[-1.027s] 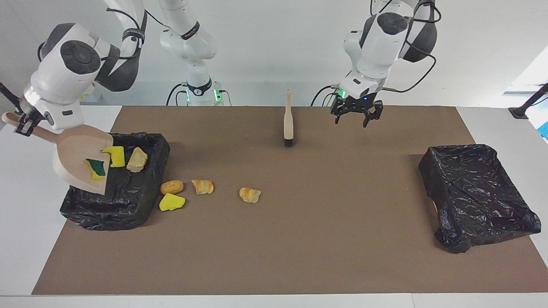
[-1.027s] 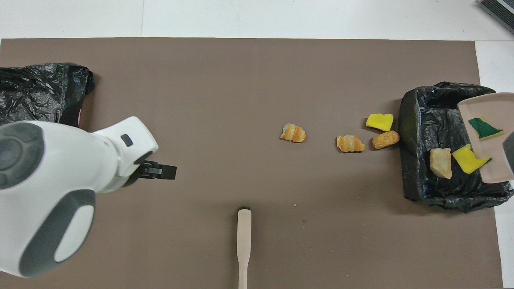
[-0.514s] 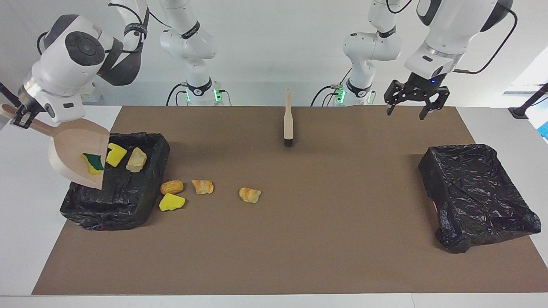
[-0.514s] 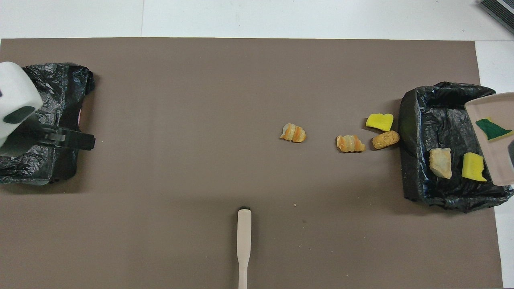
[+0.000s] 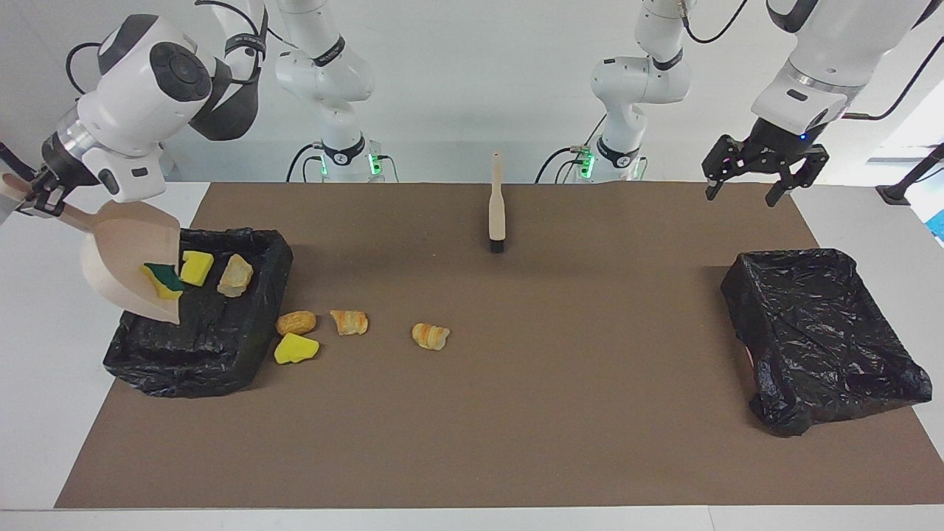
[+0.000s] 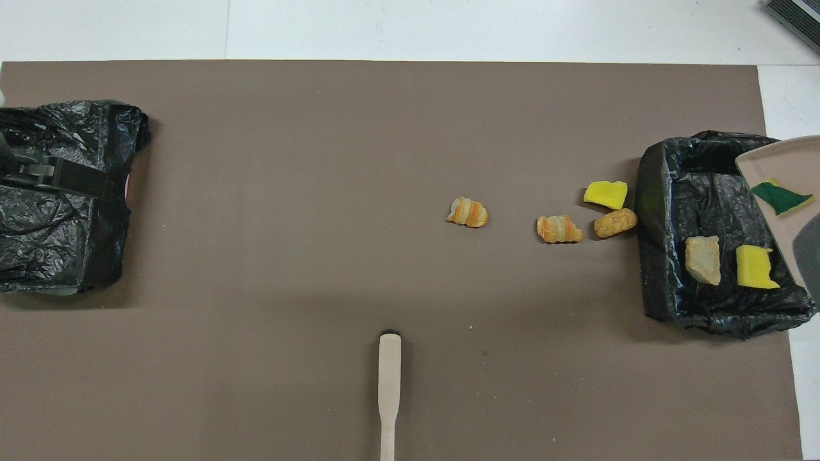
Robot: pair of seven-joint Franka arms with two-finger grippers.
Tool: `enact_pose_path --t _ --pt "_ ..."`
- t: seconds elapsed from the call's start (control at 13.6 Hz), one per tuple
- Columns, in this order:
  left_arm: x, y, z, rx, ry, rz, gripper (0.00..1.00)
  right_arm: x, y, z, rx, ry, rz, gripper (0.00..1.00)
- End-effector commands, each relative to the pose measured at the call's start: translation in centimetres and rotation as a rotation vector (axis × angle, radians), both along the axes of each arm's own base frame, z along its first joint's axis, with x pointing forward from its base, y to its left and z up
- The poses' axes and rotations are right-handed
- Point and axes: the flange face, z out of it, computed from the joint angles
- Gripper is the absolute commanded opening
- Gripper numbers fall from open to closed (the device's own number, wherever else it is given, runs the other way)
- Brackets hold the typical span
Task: Sweep and dump trash in bin
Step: 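Tip the dustpan over the bin with the right gripper to dump debris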
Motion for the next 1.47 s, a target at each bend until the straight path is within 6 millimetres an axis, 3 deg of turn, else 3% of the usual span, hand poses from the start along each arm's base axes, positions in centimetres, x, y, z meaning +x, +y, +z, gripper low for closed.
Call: enact_pose_path --t 0.0,0.15,0.37,0.59,0.95,1.39 --pt "-0.1 0.6 0.8 0.008 0.009 -0.020 1.00 -1.3 -1.4 -0.2 0.028 -0.015 -0.005 0.00" --pt "-0.3 0.8 1.2 0.012 0.003 -0.016 1.00 -2.8 -1.2 -1.0 0.038 -0.080 -0.084 0.00" --pt "-0.3 1.4 1.3 0.018 0.001 -0.005 1.00 -4.1 -2.6 -1.7 0.120 -0.125 -0.229 0.00" --pt "-0.1 2.9 1.4 0.014 -0.012 0.023 1.00 -3.1 -2.2 -0.8 0.053 -0.049 -0.087 0.00" --pt "-0.7 3.2 1.4 0.014 0.002 0.033 1.00 -3.4 -2.3 -0.5 0.075 -0.051 -0.157 0.00" --pt "-0.7 3.1 1.4 0.012 0.002 0.031 1.00 -4.1 -2.4 -1.4 0.314 -0.071 -0.257 0.00"
